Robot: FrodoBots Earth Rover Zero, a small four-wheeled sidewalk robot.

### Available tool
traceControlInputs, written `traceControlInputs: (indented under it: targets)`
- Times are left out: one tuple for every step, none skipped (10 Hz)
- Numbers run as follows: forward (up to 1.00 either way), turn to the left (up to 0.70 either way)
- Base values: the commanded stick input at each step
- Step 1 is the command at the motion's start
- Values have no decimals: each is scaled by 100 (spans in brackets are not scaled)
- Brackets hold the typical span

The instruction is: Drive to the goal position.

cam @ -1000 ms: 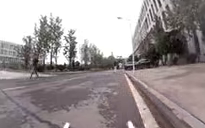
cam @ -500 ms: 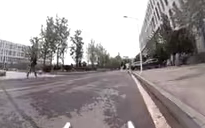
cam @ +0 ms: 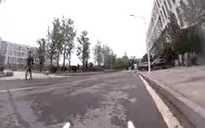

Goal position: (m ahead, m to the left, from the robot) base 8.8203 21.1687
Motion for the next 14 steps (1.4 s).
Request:
traceControlInputs:
  targets:
    - [45, 27]
    - [45, 27]
    - [45, 27]
    - [45, 27]
    - [45, 27]
    - [45, 27]
    - [45, 27]
    - [45, 27]
    - [45, 27]
    - [45, 27]
    - [45, 27]
    - [45, 27]
    - [45, 27]
    - [45, 27]
